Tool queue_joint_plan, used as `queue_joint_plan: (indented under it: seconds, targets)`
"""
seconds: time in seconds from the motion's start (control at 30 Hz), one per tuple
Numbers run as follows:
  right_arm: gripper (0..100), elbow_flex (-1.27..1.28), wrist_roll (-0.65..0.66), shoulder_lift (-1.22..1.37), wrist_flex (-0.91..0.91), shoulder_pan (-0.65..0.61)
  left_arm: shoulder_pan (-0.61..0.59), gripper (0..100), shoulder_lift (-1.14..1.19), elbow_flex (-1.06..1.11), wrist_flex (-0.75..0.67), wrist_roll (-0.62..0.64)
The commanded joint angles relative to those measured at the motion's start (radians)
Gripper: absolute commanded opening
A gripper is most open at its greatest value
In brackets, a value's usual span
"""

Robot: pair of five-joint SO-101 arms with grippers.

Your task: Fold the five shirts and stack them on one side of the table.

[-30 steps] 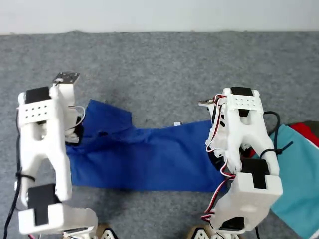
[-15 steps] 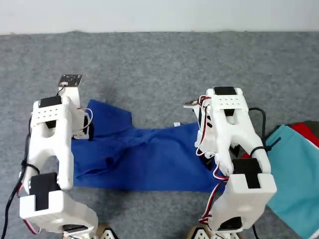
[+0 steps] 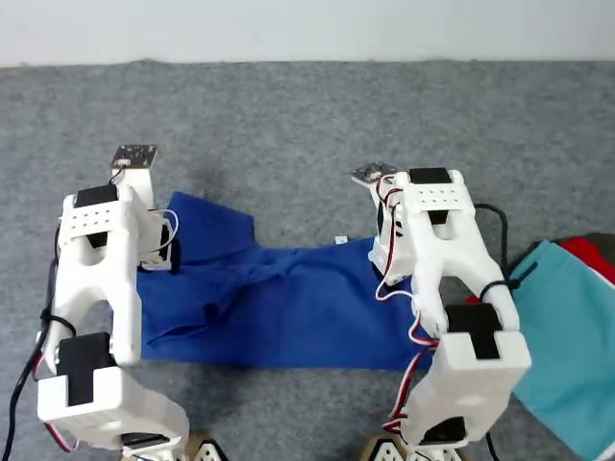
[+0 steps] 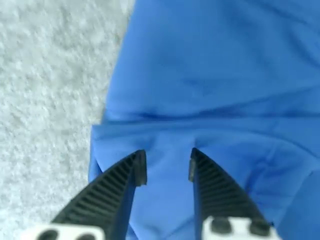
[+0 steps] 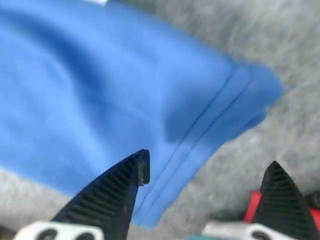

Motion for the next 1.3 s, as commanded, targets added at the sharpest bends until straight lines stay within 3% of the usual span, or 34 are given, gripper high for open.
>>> queue_joint_plan:
  seconds: [0.0, 0.13, 0.23, 0.73, 1.0, 1.27]
  targets:
    - [35.1, -0.037, -0.051, 0.076, -0.093, -0.004, 0.003, 15, -0.084, -0.061, 0.12, 0.009]
    - [35.1, -0.083, -0.13, 0.199, -0.153, 0.005, 0.031, 15, -0.153, -0.065, 0.213, 0.008]
    - [35.1, -0.144, -0.193, 0.265, -0.136, 0.036, 0.04, 15, -0.163, -0.027, 0.206, 0.008]
    - [35.1, -0.203, -0.218, 0.295, -0.039, 0.082, 0.044, 15, -0.161, 0.251, -0.293, 0.014]
    - [35.1, -0.203, -0.219, 0.295, -0.005, 0.084, 0.044, 15, -0.052, 0.269, -0.374, 0.015]
    - [35.1, -0.203, -0.219, 0.295, -0.005, 0.085, 0.037, 15, 0.034, 0.096, -0.358, 0.092]
